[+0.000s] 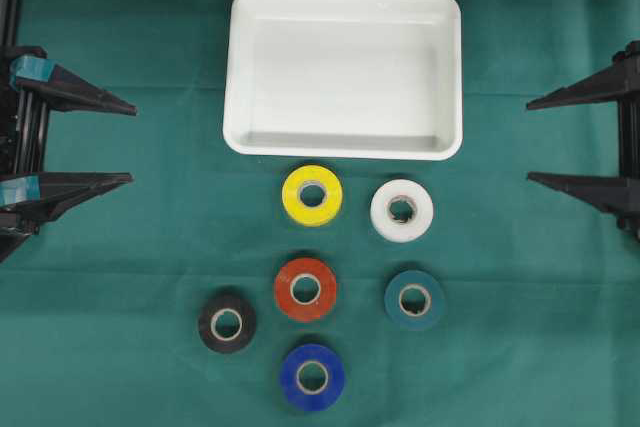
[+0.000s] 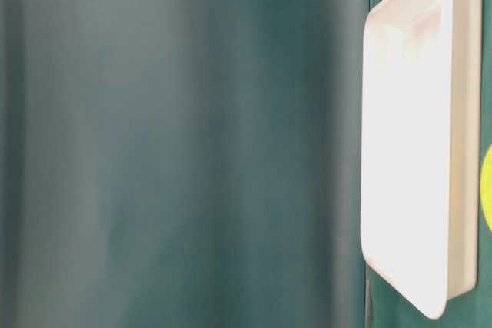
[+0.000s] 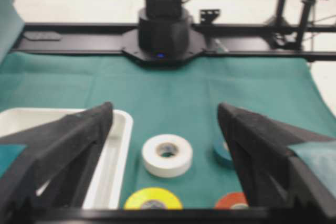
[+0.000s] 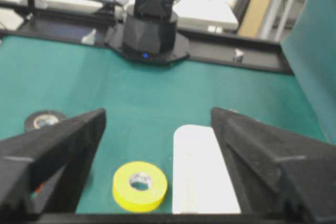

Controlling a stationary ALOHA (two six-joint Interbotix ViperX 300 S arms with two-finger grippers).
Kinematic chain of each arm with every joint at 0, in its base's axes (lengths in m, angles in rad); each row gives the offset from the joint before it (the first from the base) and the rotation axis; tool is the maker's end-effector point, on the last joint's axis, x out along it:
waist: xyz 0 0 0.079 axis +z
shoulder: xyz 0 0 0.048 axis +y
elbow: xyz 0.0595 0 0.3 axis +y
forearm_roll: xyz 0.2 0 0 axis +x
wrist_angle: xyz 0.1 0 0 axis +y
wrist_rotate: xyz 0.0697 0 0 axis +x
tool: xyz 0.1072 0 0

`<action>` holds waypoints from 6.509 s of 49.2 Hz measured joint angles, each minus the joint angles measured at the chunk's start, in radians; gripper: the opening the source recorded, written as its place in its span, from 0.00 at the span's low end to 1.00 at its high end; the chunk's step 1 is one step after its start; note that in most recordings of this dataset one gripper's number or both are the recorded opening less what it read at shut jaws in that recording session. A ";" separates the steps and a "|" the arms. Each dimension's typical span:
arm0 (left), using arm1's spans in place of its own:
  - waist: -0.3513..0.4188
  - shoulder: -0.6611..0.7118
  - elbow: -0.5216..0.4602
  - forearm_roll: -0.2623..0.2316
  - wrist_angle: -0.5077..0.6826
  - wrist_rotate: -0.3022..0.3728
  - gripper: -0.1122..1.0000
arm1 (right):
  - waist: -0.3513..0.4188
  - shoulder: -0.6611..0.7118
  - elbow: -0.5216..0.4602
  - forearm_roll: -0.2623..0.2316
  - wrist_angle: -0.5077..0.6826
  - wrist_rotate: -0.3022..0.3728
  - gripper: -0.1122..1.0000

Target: Pick up the tape from a random location and place it into the white case.

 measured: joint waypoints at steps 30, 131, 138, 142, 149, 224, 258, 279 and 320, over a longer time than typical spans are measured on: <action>-0.025 0.000 -0.002 -0.002 0.020 -0.005 0.98 | 0.000 0.000 -0.017 0.000 0.018 0.000 0.92; -0.155 0.933 -0.854 -0.005 0.256 0.067 0.97 | 0.000 0.017 -0.025 -0.002 0.034 -0.003 0.92; -0.155 0.989 -0.925 -0.005 0.275 0.098 0.97 | 0.000 0.020 -0.025 -0.003 0.034 -0.003 0.92; -0.155 1.023 -0.959 -0.005 0.279 0.101 0.97 | -0.002 0.020 -0.025 -0.003 0.034 -0.003 0.92; -0.153 1.068 -1.000 -0.003 0.285 0.103 0.97 | 0.000 0.020 -0.025 -0.005 0.034 -0.003 0.92; -0.153 1.258 -1.384 0.000 1.000 0.206 0.97 | 0.000 0.044 -0.037 -0.008 0.054 -0.003 0.92; -0.153 1.304 -1.321 0.000 0.913 0.195 0.97 | -0.002 0.044 -0.038 -0.008 0.055 -0.003 0.92; -0.160 1.359 -1.290 0.000 0.851 0.192 0.97 | -0.002 0.054 -0.038 -0.008 0.055 -0.003 0.92; -0.138 1.509 -1.258 0.000 0.727 0.192 0.97 | -0.002 0.074 -0.038 -0.008 0.055 -0.003 0.92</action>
